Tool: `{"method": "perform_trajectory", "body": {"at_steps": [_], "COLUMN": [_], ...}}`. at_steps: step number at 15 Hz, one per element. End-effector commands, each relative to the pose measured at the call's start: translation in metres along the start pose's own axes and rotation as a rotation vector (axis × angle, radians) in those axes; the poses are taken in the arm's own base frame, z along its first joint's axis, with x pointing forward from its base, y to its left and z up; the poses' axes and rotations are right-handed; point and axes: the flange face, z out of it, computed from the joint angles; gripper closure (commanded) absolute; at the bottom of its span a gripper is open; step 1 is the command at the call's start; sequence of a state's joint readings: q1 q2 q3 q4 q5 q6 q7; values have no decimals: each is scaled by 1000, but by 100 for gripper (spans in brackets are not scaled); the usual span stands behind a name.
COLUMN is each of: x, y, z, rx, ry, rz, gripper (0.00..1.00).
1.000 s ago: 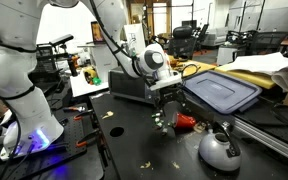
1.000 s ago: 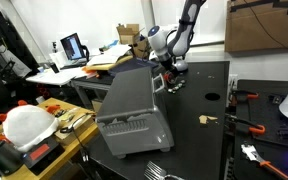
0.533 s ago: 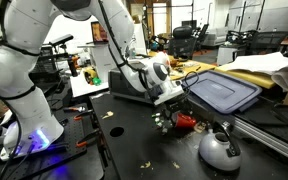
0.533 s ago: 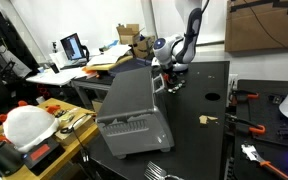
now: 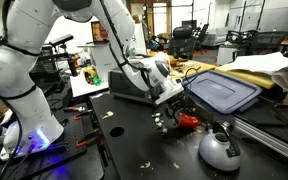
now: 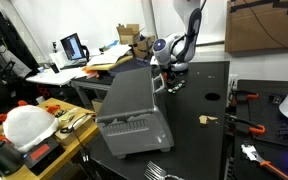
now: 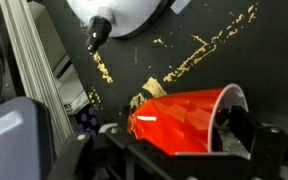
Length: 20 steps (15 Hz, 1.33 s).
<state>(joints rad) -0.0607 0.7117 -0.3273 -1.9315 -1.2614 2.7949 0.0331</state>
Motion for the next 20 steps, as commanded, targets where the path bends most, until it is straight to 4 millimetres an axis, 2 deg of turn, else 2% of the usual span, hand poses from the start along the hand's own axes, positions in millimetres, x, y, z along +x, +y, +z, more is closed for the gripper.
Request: {"method": "perform_trajectory", "body": {"at_steps": [1, 8, 15, 20], "x": [-6, -8, -8, -8], "y": [-2, -3, 20, 31], "z": [-19, -39, -58, -56], "rx": [12, 119, 128, 94], "ry": [-2, 6, -15, -28], "rz": [-21, -62, -51, -35], "gripper": [0, 0, 0, 0]}}
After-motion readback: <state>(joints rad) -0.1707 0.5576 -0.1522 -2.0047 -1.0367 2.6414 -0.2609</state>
